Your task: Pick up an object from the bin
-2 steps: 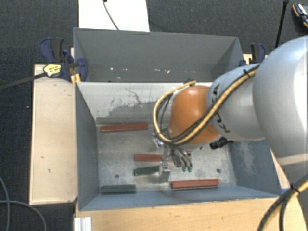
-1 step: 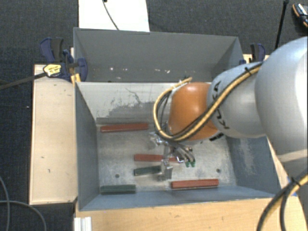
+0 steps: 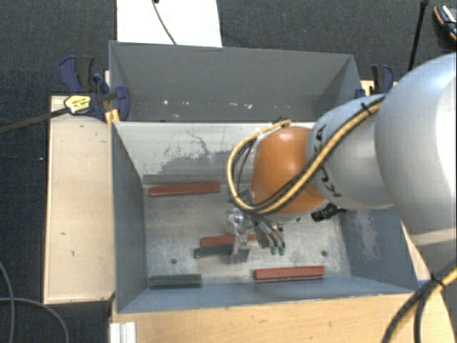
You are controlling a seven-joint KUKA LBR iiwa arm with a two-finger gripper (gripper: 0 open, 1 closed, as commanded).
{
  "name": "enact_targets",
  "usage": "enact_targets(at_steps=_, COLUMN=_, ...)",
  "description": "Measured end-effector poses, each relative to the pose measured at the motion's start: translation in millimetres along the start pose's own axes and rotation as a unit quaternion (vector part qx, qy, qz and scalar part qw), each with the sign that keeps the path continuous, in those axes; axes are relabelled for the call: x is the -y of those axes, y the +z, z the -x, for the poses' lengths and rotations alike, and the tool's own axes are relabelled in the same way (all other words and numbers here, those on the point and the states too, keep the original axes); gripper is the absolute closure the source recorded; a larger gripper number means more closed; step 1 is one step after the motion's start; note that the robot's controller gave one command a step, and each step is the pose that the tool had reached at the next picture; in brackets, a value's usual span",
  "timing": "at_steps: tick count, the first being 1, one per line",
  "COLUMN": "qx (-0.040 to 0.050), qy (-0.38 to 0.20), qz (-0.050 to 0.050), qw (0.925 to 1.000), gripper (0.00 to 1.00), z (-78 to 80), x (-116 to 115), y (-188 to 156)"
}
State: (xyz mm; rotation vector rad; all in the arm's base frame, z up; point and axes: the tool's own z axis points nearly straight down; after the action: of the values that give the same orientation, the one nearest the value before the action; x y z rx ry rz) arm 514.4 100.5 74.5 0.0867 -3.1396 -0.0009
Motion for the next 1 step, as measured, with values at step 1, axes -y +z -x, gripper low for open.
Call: enact_targets(at_steps=1, qx=0.0001, qy=0.000, qz=0.000, qw=1.0000, gripper=1.00, z=0.1, x=0.0, y=0.0)
